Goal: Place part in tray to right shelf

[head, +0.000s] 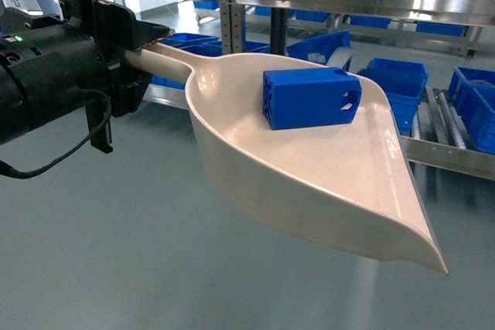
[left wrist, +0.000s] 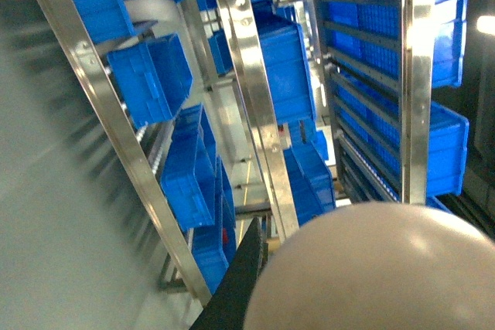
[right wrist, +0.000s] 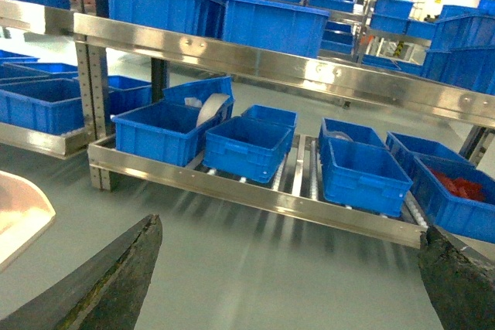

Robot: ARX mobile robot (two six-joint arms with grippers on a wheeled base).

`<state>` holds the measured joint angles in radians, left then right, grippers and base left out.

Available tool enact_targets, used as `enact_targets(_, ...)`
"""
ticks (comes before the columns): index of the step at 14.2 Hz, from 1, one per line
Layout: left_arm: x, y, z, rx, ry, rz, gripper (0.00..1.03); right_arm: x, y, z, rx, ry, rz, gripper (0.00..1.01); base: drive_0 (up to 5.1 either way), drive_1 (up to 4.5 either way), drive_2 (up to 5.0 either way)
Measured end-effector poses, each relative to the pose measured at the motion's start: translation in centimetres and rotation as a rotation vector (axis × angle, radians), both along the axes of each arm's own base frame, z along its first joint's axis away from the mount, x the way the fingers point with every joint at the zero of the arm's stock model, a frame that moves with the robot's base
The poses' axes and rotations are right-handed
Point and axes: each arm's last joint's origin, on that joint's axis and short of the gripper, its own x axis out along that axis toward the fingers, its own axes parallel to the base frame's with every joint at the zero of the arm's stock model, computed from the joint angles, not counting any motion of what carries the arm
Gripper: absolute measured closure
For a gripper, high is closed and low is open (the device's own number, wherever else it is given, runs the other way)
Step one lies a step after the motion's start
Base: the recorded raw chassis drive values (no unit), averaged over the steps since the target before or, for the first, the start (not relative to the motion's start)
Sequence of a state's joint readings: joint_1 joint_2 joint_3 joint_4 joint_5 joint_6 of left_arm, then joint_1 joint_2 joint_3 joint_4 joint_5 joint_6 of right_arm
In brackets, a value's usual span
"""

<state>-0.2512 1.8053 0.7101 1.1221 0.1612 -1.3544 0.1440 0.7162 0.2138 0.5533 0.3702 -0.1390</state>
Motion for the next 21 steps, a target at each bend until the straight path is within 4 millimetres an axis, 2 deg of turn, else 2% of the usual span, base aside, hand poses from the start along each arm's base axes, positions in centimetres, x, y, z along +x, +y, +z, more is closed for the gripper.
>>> enact_targets(21, -0.02, -0.05, 0.00, 0.000, 0.000, -0.005, 0.91, 0.00, 0.00, 0.01, 0.000, 0.000, 0.000, 0.03, -1.5, -1.54, -1.5)
